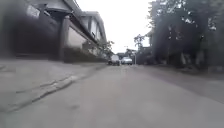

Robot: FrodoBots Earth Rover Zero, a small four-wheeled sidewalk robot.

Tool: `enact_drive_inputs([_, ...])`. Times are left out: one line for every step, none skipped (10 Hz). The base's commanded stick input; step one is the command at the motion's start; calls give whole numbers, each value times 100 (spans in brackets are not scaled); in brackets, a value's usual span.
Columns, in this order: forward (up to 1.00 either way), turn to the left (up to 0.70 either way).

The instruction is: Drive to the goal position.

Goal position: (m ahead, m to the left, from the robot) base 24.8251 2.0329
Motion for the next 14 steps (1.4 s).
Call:
enact_drive_inputs([100,0])
enact_drive_inputs([100,0])
enact_drive_inputs([100,0])
enact_drive_inputs([100,0])
enact_drive_inputs([100,0])
enact_drive_inputs([100,0])
enact_drive_inputs([100,0])
enact_drive_inputs([100,0])
enact_drive_inputs([100,0])
enact_drive_inputs([100,0])
enact_drive_inputs([100,-8])
enact_drive_inputs([100,-34])
enact_drive_inputs([100,-40])
enact_drive_inputs([100,-30])
